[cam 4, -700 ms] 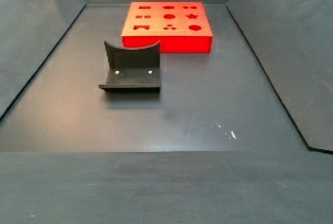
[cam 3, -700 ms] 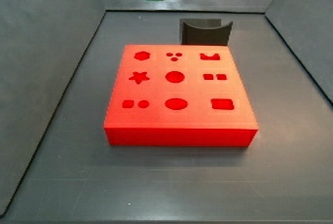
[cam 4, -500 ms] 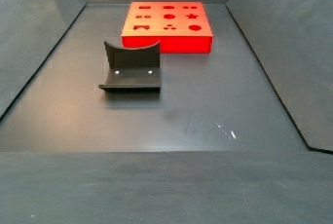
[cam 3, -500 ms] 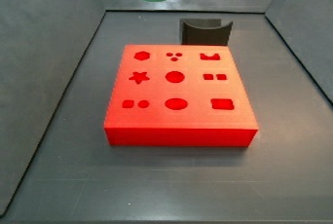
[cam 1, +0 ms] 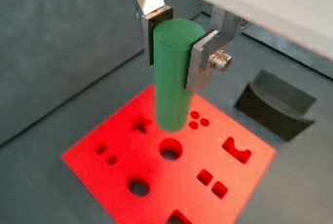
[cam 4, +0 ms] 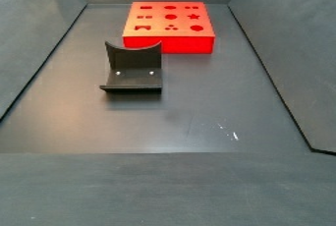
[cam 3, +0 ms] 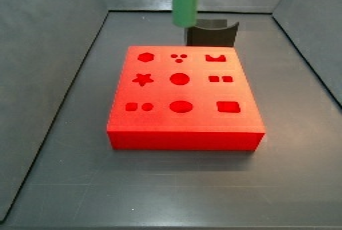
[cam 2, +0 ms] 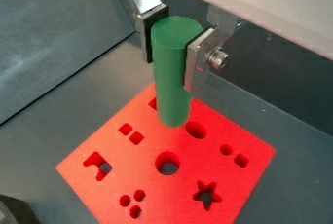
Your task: Insert the round object.
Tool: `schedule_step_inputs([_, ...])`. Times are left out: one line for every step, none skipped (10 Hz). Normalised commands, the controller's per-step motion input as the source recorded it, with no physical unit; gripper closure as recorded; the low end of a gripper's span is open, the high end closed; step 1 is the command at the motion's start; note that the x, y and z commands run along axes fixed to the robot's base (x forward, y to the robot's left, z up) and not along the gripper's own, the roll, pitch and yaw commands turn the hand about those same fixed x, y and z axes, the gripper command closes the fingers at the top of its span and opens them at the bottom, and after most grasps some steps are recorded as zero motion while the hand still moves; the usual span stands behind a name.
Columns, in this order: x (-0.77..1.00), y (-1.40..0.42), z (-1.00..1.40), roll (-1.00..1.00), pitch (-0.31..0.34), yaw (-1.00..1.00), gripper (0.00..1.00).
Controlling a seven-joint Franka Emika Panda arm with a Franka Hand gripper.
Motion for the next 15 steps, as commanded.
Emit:
schedule_step_inputs([0.00, 0.00, 0.00, 0.01, 0.000, 0.00, 1.00])
schedule_step_inputs([0.09, 0.16, -0.36, 0.22, -0.003, 0.00, 1.00])
schedule_step_inputs([0.05, 0.20, -0.57, 0.18, -0.013, 0.00, 1.00])
schedule_step_inputs([0.00, 0.12, -0.63, 0.09, -0.014, 0.00, 1.00])
schedule_step_inputs([0.00, 0.00, -0.69, 0.00, -0.081, -0.03, 1.00])
schedule_step_inputs([0.00, 0.00, -0.69, 0.00, -0.116, -0.02, 1.00])
schedule_step_inputs([0.00, 0.01, -0.67, 0.00, -0.139, 0.00, 1.00])
schedule_step_inputs([0.03, 0.05, -0.54, 0.00, -0.126, 0.00, 1.00])
schedule_step_inputs([0.19, 0.09, -0.45, 0.01, -0.116, 0.00, 1.00])
schedule_step_inputs([0.24, 0.11, -0.37, 0.07, -0.100, 0.00, 1.00])
schedule_step_inputs([0.00, 0.04, -0.29, 0.10, -0.051, 0.00, 1.00])
schedule_step_inputs([-0.13, 0.00, -0.22, 0.10, -0.004, -0.03, 1.00])
schedule_step_inputs([-0.13, 0.00, -0.25, 0.12, -0.010, -0.02, 1.00])
schedule_step_inputs([-0.06, 0.00, -0.28, 0.13, -0.016, 0.00, 1.00])
schedule_step_inputs([0.00, 0.00, -0.30, 0.13, -0.026, 0.00, 1.00])
